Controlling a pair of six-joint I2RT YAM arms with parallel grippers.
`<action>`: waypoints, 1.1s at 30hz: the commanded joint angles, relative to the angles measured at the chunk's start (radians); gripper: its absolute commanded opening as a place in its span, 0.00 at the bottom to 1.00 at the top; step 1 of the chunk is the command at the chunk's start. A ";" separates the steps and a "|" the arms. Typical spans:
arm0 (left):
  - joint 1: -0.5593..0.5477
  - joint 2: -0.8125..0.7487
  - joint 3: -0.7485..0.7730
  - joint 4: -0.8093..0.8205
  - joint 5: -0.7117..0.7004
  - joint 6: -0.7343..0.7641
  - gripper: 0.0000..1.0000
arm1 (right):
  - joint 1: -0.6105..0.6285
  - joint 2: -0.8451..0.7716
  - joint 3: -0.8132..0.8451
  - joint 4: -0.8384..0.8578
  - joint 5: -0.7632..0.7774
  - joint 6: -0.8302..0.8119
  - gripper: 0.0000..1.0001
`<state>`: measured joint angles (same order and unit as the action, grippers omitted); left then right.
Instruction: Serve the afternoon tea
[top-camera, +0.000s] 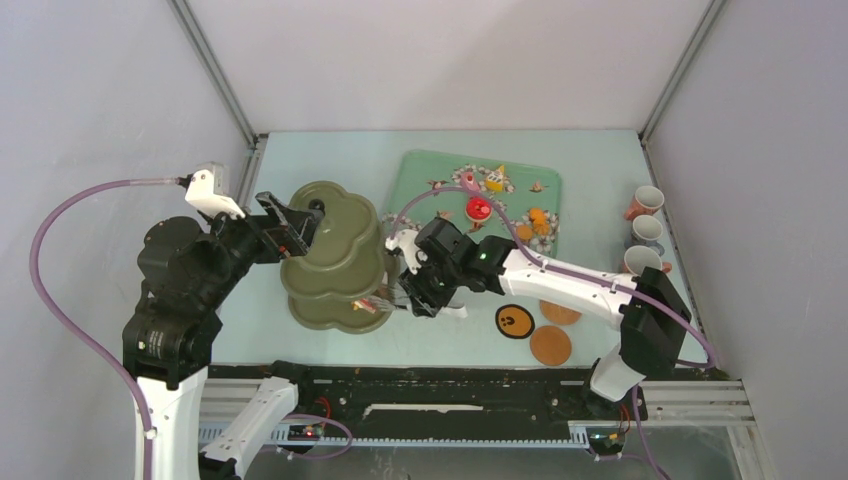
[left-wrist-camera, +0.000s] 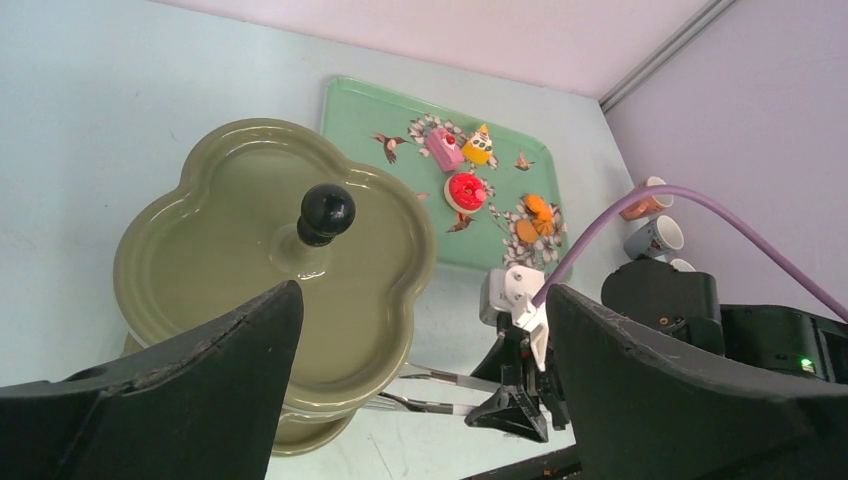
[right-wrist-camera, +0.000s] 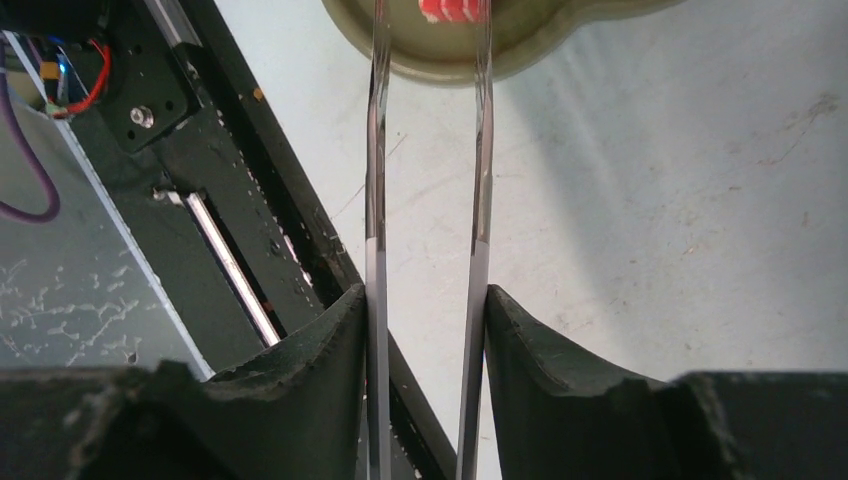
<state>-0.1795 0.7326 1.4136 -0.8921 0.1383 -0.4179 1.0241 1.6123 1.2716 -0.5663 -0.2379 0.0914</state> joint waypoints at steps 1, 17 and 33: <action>-0.006 -0.001 -0.003 0.032 0.008 0.007 0.98 | 0.004 -0.036 -0.041 0.022 -0.018 0.041 0.37; -0.006 -0.003 -0.003 -0.039 -0.079 -0.083 0.98 | -0.040 0.028 -0.085 0.089 -0.013 0.077 0.28; -0.006 0.039 0.025 -0.055 -0.072 -0.111 0.98 | -0.211 -0.021 -0.105 0.046 0.021 0.054 0.27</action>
<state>-0.1795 0.7345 1.3853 -0.9508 0.0704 -0.5232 0.8219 1.6527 1.1595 -0.5346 -0.2054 0.1551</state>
